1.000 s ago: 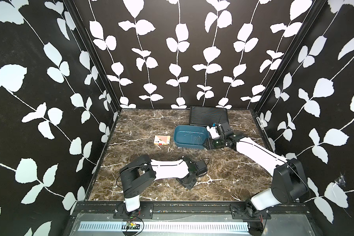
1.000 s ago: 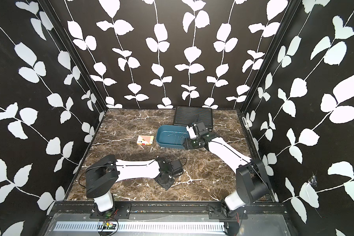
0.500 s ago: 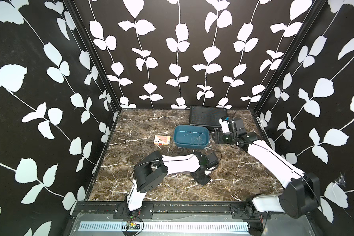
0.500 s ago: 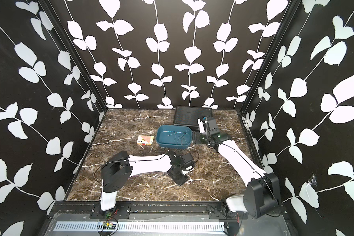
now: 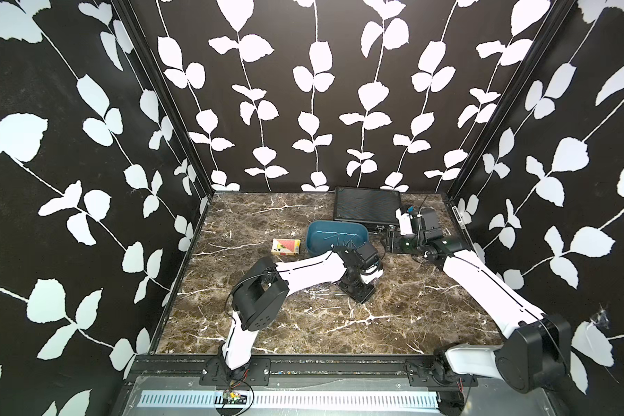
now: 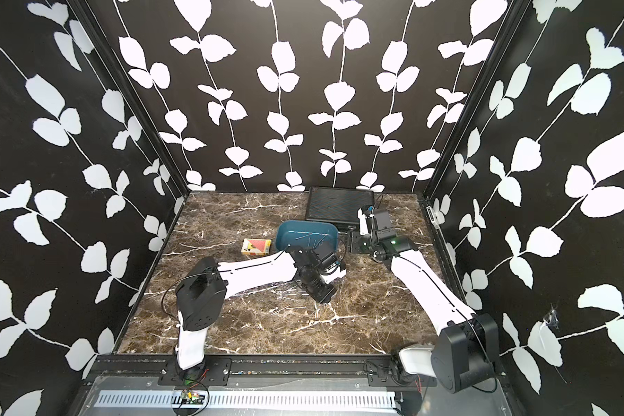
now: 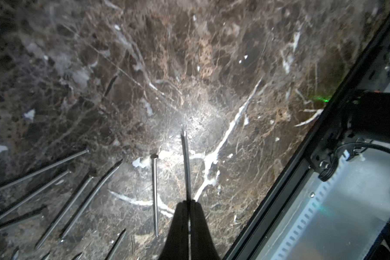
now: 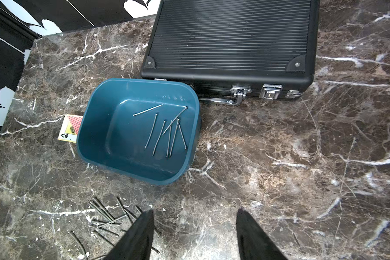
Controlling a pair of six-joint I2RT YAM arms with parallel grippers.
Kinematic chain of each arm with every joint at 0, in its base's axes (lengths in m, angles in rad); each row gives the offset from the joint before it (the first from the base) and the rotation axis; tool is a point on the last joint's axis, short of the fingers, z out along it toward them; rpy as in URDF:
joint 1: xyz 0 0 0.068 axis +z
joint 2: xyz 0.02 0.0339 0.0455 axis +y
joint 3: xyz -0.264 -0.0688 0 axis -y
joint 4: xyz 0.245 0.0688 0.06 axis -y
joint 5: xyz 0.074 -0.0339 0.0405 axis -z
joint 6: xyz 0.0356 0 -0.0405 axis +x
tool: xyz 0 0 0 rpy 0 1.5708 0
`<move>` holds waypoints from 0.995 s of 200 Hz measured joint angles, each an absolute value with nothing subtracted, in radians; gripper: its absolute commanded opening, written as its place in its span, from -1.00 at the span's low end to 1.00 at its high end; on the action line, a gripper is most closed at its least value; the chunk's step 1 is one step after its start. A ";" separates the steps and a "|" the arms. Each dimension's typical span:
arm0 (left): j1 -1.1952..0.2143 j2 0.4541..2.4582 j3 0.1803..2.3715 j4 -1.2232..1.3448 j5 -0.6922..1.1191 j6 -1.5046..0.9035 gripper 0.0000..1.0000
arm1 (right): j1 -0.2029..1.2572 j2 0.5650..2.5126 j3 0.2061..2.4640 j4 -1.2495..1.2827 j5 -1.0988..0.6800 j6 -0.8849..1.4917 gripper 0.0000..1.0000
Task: Put the nails on the desktop into the storage box
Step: Pick up the nail from the center of the board, then place the nail in the storage box.
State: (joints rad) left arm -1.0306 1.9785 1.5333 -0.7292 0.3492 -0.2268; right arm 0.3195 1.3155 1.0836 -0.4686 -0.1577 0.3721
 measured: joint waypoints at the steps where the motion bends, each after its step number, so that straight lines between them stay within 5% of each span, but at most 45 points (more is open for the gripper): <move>1: -1.029 1.979 1.533 -0.727 0.352 -0.227 -1.00 | 0.319 1.316 1.084 -0.468 -0.158 0.373 0.21; 88: -0.845 1.965 1.578 -0.709 0.342 -0.281 -1.00 | 0.314 1.316 1.084 -0.468 -0.169 0.398 0.21; 199: -0.681 2.169 1.992 -0.823 0.212 -0.274 -1.00 | 0.334 1.344 1.084 -0.510 -0.243 0.448 0.21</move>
State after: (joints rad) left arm -0.6807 2.1689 1.9919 -0.8234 0.2123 -0.2745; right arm 0.3344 1.3441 1.0836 -0.5098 -0.2432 0.4477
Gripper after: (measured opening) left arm 0.048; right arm 0.603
